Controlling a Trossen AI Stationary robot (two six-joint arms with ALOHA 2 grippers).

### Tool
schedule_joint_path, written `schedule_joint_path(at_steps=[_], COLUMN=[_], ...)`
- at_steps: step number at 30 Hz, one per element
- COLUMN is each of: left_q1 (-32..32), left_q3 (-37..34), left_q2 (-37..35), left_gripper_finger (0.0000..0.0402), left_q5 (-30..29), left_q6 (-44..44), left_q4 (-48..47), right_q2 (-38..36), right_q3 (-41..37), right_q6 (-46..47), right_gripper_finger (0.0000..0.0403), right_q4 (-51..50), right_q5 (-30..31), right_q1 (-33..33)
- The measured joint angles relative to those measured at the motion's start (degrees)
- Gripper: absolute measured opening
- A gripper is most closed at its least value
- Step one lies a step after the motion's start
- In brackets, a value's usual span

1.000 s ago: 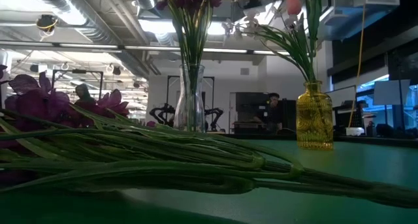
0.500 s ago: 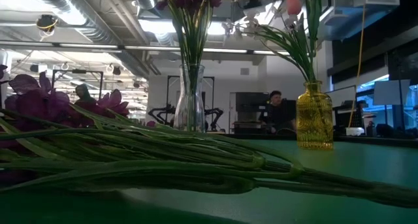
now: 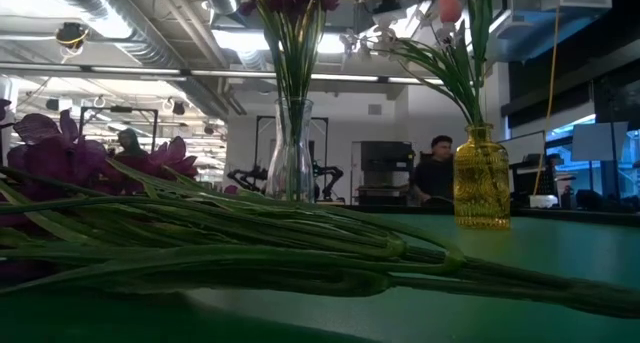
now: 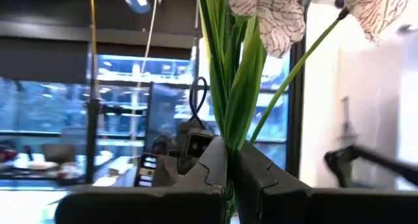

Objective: Sort flowers into vase by color
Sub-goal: Put the white flower into the yellow vase

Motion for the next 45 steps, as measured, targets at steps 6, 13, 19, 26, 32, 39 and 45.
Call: schedule_joint_path(at_steps=[6, 13, 19, 26, 32, 39, 45], left_q1=[6.44, 10.50, 11.46, 10.30, 9.49, 9.46, 9.31], left_q3=[0.02, 0.02, 0.02, 0.02, 0.02, 0.00, 0.00], left_q2=[1.00, 4.65, 5.16, 6.02, 8.35, 8.81, 8.81], left_gripper_finger=[0.0001, 0.0001, 0.0001, 0.0004, 0.0005, 0.0006, 0.0006], left_q5=[9.85, 12.06, 12.03, 12.02, 12.01, 12.03, 11.98], left_q6=[-8.88, -10.54, -10.54, -10.53, -10.24, -10.10, -10.04], left_q4=[2.21, 2.68, 2.36, 0.97, 0.74, 0.54, 0.02], right_q2=[3.00, 8.82, 15.00, 19.00, 19.57, 19.57, 19.57], right_q3=[0.18, 6.99, 14.76, 16.44, 16.44, 16.44, 16.44], right_q6=[2.04, 5.16, 5.01, 3.45, 3.06, 3.23, 3.28], right_gripper_finger=[0.0285, 0.0285, 0.0285, 0.0285, 0.0279, 0.0205, 0.0124], right_q4=[7.12, 0.48, -10.92, -8.07, -5.51, -7.69, -9.03], right_q5=[1.28, 0.73, -0.30, -0.23, -0.09, 1.69, 1.33], right_q1=[-0.73, -3.52, -3.37, -3.41, -3.41, -3.39, -3.39])
